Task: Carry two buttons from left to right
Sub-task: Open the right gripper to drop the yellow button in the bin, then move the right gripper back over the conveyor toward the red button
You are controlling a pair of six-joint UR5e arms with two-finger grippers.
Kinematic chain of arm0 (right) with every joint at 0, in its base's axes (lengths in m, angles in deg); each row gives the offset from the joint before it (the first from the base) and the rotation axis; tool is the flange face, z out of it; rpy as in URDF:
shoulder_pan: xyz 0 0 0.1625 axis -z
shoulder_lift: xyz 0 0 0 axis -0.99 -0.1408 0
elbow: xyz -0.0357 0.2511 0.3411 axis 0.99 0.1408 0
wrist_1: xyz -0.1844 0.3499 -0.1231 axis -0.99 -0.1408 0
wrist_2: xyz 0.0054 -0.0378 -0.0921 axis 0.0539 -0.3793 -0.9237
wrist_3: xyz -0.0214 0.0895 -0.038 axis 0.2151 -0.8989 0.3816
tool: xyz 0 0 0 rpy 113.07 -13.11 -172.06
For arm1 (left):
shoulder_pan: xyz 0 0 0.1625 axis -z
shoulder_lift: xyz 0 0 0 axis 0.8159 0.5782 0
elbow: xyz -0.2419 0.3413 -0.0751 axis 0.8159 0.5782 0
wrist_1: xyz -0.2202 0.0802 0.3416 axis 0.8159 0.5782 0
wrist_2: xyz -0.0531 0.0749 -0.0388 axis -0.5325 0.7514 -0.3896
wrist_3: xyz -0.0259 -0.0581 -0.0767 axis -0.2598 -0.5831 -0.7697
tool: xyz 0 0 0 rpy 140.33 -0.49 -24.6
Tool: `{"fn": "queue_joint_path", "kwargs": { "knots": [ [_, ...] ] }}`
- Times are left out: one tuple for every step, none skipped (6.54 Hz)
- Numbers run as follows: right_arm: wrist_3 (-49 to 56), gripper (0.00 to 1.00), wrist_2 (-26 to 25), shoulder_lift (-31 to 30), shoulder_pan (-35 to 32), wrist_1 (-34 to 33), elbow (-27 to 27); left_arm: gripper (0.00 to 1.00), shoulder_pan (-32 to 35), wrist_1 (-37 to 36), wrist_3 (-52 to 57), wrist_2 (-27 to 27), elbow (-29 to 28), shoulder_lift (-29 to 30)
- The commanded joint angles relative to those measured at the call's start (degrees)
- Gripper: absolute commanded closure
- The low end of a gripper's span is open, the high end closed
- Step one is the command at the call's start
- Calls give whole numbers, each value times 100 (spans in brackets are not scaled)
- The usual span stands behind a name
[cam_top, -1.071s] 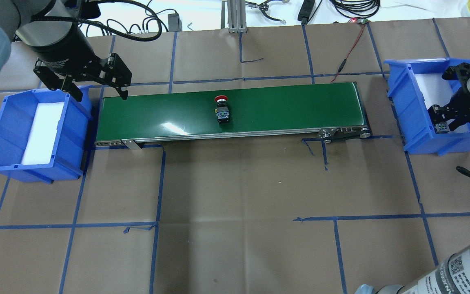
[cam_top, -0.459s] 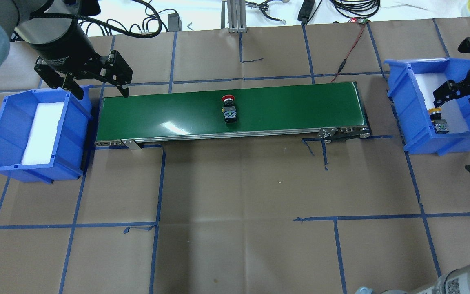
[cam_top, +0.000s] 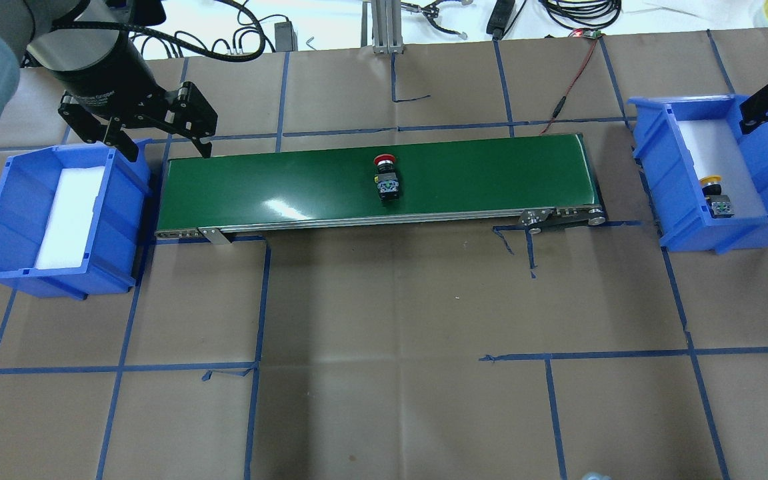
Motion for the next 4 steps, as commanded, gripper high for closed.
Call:
{"fn": "queue_joint_path", "kwargs": {
  "knots": [
    [-829,0,95,6,-883,488,336,0,0,7,6,2,8,-38],
    [-1619,0,103,68,-1341,1275,678,0,0,-2,15,2,51,-81],
    [-2384,0,129,60,-1694,1848,847,0,-9,-2,15,2,61,-73],
    [-2783,0,69,77,-2045,1889,822,0,-9,-2,6,2,61,-73]
  ]
}}
